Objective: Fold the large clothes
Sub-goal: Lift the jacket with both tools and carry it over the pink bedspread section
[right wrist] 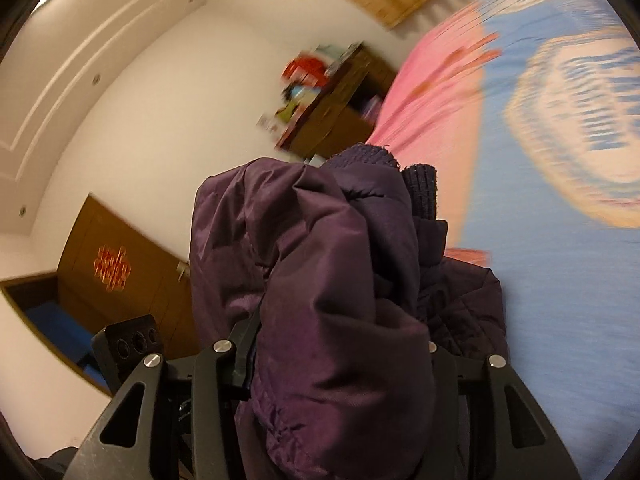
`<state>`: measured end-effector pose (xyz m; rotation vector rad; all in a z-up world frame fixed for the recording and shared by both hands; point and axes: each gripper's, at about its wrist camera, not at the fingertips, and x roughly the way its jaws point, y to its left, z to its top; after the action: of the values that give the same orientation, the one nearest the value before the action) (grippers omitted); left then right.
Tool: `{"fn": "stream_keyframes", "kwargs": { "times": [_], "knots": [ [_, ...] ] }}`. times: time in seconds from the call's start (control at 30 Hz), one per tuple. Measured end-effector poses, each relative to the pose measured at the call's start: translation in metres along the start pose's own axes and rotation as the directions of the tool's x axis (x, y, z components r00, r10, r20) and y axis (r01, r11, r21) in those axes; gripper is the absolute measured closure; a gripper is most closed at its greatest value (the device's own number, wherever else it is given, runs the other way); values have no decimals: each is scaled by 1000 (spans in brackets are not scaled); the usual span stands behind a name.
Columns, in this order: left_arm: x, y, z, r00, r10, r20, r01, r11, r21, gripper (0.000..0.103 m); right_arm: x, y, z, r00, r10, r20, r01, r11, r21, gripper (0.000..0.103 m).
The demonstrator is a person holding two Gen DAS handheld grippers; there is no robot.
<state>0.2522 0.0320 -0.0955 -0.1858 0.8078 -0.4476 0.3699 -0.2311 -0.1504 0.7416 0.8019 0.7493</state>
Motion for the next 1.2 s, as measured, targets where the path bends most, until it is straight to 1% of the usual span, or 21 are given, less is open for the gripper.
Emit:
{"fn": "stream_keyframes", "kwargs": {
  "times": [0.03, 0.1, 0.13, 0.17, 0.3, 0.43, 0.53, 0.63, 0.8, 0.93, 1.0, 1.1, 1.17, 1.2],
  "knots": [
    [-7, 9, -2, 1000, 28, 4, -28, 1000, -11, 6, 19, 7, 0, 999, 19, -26, -19, 1000, -5, 54],
    [-18, 29, -3, 997, 81, 13, -80, 996, -33, 6, 44, 16, -1, 997, 40, -61, -41, 999, -14, 54],
    [-19, 33, -3, 995, 99, 15, -98, 994, -41, 6, 59, 21, -2, 995, 51, -80, -53, 998, -18, 54],
    [-22, 41, -3, 993, 114, 16, -113, 992, -53, 6, 75, 27, -2, 993, 63, -103, -66, 998, -22, 54],
    [-32, 73, -1, 987, 162, 3, -161, 981, -105, 6, 119, 43, -2, 983, 81, -165, -89, 995, -39, 54],
    [-29, 85, 6, 980, 198, 5, -195, 972, -135, 6, 152, 54, -3, 975, 88, -202, -99, 994, -43, 54],
    [-26, 97, 5, 981, 192, -5, -191, 969, -160, 6, 169, 59, -6, 973, 74, -220, -87, 995, -46, 54],
    [-25, 107, -1, 984, 178, -17, -178, 968, -179, 6, 173, 60, -7, 972, 58, -229, -70, 997, -46, 54],
    [-15, 112, -1, 986, 168, -23, -169, 967, -189, 6, 185, 59, -3, 971, 39, -236, -51, 998, -44, 54],
    [-16, 118, -11, 986, 161, -32, -164, 965, -204, 5, 195, 52, -4, 971, 17, -240, -29, 998, -46, 54],
    [-12, 122, -13, 987, 160, -31, -163, 962, -219, 0, 203, 45, -4, 969, 19, -245, -28, 999, -32, 54],
    [-4, 134, -17, 988, 150, -20, -150, 958, -244, 0, 215, 32, -3, 967, 23, -256, -23, 1000, 4, 53],
    [-6, 138, -19, 990, 143, 3, -137, 957, -254, 0, 221, 24, -2, 965, 33, -260, -26, 999, 29, 51],
    [-8, 139, -19, 990, 141, 13, -133, 958, -254, 0, 222, 21, -2, 964, 35, -265, -26, 999, 35, 48]
  ]
}}
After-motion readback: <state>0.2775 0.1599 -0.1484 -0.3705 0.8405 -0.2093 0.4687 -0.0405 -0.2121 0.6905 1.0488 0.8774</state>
